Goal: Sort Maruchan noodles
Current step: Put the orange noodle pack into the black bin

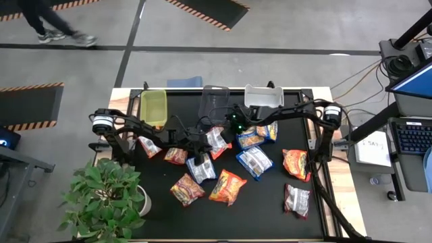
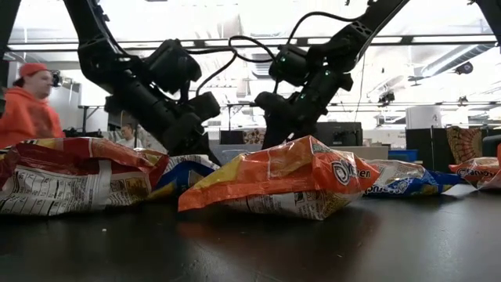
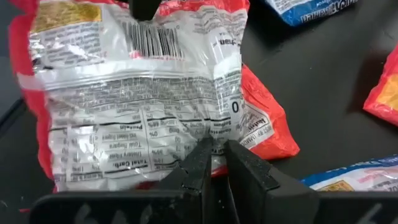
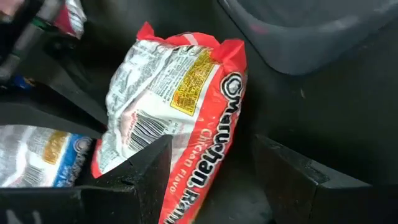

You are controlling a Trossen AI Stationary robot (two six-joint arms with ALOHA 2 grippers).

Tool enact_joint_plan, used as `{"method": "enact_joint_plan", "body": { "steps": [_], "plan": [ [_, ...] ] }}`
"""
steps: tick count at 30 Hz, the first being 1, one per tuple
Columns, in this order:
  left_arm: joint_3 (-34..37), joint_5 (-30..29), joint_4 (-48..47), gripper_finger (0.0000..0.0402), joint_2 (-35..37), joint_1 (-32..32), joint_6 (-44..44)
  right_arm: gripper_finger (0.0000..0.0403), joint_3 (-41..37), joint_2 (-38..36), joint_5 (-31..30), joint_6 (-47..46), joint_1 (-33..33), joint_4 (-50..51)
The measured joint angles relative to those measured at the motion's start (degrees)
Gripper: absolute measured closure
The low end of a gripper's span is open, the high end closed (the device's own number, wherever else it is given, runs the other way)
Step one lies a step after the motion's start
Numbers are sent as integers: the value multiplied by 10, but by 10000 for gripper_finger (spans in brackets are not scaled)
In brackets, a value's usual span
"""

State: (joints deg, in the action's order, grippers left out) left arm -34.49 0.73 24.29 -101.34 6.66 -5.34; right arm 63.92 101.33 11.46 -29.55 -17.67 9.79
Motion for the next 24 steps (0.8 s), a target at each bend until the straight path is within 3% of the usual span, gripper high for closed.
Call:
{"method": "enact_joint_plan", "body": {
  "steps": [16,24],
  "plan": [
    [6,3,4,364,0,0,1,192,1,36,96,27,4,-105],
    [7,2,22,364,-1,-1,-2,248,2,45,102,32,14,-128]
  ]
}}
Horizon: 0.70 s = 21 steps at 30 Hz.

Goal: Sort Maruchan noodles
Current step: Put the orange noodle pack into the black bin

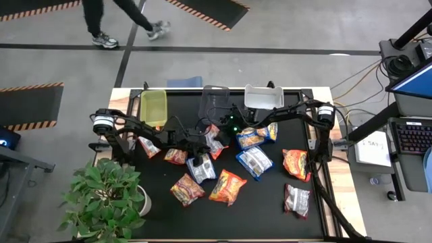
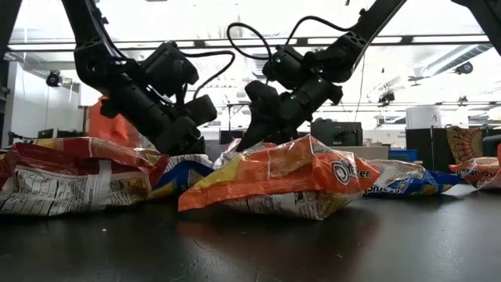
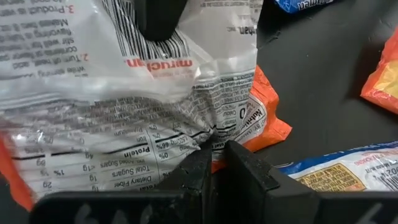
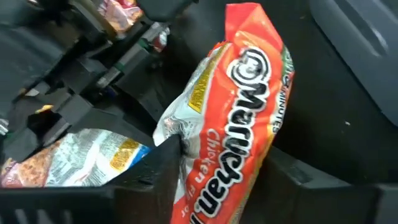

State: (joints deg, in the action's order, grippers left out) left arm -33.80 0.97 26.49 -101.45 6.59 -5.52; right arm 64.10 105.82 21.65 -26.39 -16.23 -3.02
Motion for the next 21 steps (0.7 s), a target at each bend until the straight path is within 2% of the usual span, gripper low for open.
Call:
{"method": "enact_joint_plan", "body": {
  "steps": [6,10,21],
  "plan": [
    [0,-7,2,364,12,-6,-4,317,0,-10,2,2,1,7],
    [1,-11,-7,364,33,-17,-12,343,-1,-26,3,5,2,25],
    [0,-5,-54,364,155,-23,9,351,-9,-96,3,46,8,83]
  ]
}}
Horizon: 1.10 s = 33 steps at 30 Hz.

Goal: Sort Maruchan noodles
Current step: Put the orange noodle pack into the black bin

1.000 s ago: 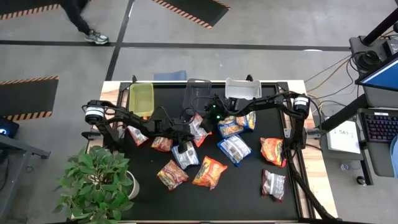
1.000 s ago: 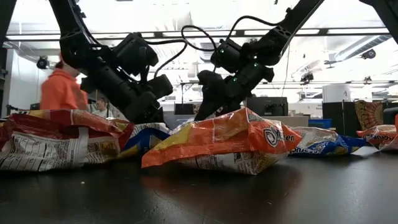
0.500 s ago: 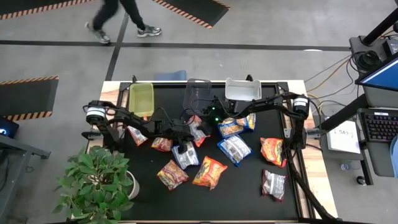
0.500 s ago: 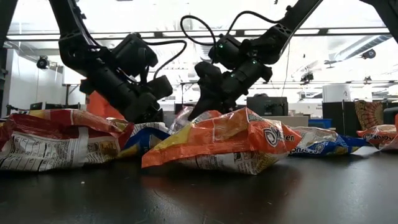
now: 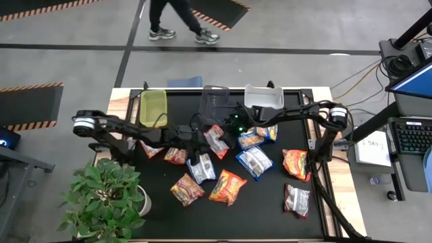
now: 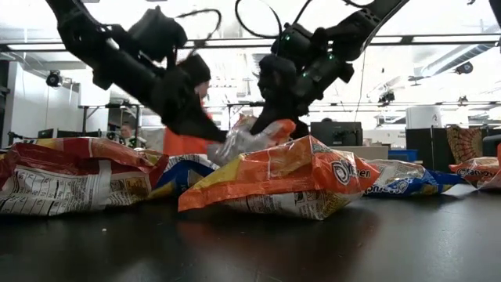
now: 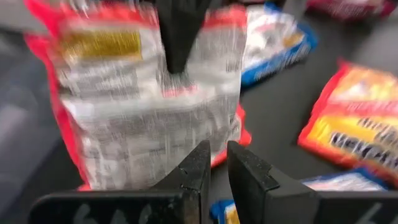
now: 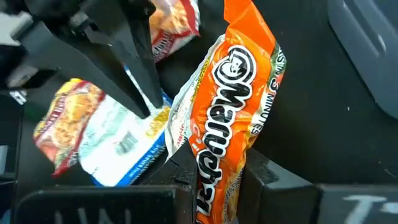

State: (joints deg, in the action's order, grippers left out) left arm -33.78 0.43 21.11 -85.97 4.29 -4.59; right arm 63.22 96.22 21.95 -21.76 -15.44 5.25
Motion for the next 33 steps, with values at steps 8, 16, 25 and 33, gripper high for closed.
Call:
{"method": "enact_joint_plan", "body": {
  "steps": [8,16,25,33],
  "plan": [
    [-1,1,21,364,95,-1,10,351,-2,-93,-17,66,13,84],
    [-2,1,71,364,120,-1,-23,351,-10,-205,-294,227,81,128],
    [-2,-24,75,364,121,24,0,351,-6,-225,-490,360,89,113],
    [-2,-29,70,364,121,82,67,351,90,-180,-393,368,8,175]
  ]
}}
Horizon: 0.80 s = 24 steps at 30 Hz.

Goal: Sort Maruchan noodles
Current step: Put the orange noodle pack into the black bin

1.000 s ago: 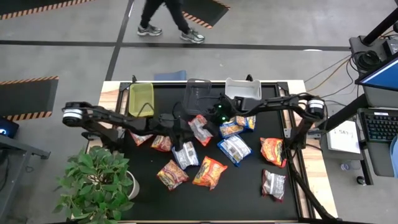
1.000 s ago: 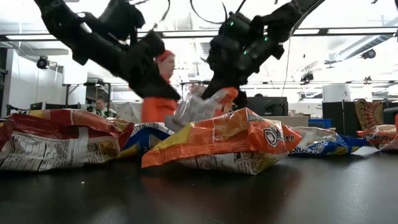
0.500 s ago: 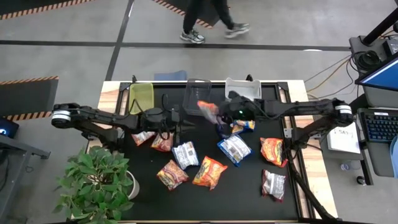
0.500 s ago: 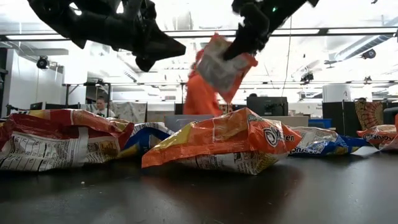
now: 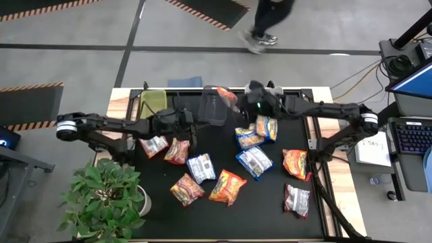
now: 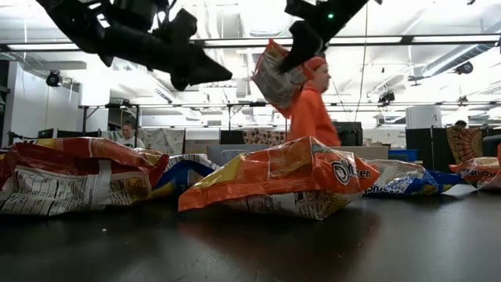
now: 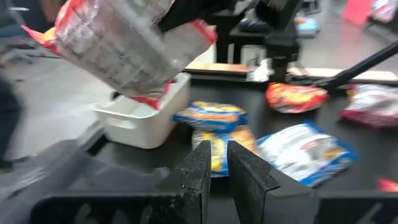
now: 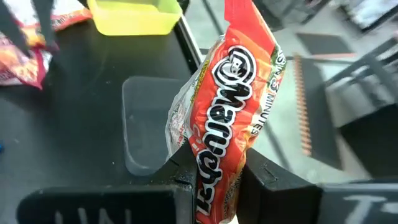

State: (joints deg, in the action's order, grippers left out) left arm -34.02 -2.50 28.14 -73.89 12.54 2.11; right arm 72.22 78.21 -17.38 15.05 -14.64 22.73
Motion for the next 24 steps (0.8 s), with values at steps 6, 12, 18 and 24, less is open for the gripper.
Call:
{"method": "enact_joint_plan", "body": {
  "steps": [6,12,18,24],
  "plan": [
    [0,0,-14,364,-3,63,55,351,112,76,144,45,-91,58],
    [0,35,-16,364,-32,105,84,351,231,177,254,156,-160,115],
    [0,35,-11,364,-69,122,99,351,369,289,298,269,-200,202],
    [0,35,-5,364,-105,132,111,351,520,391,337,311,-210,325]
  ]
}}
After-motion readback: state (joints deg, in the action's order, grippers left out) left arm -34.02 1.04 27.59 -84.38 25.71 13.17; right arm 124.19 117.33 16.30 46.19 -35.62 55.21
